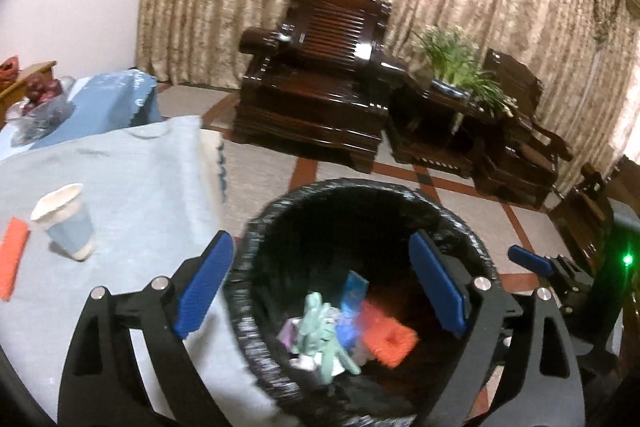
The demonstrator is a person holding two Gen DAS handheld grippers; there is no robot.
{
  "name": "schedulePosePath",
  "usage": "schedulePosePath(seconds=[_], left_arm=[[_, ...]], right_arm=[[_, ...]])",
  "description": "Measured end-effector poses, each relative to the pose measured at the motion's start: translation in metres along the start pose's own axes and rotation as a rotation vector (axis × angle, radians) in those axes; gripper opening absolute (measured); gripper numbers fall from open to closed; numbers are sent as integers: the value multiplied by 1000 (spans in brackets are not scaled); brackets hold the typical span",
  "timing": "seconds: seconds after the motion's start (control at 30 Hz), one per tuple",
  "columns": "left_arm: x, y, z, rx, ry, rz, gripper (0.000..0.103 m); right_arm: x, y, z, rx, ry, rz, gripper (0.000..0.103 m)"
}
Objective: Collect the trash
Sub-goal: 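Open both tools to drop the glove and mesh into the bin, then move both open tools back toward the remaining orange mesh and paper cup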
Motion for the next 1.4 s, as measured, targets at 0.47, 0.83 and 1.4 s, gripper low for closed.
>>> schedulePosePath(seconds=[0.47,0.83,1.4], left_arm=[[14,149,-48,-260,-27,-123,89],[25,259,-69,-448,-26,-211,89],[52,364,-26,-575,43,-254,89]], right_arm=[[-25,100,35,-173,-12,-99,97],[-39,199,82,-312,-5,-190,97],[-27,281,194,-358,78,-224,97]])
Point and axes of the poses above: each gripper's, at about its wrist camera, not at the fingertips, and z roughly the way its jaws point, y to its left, x to its underside, the point moved 6 cm from there along z, roughly the way its jaws point, and after that the axes turned 15 degrees about -x, right-handed, at the moved point
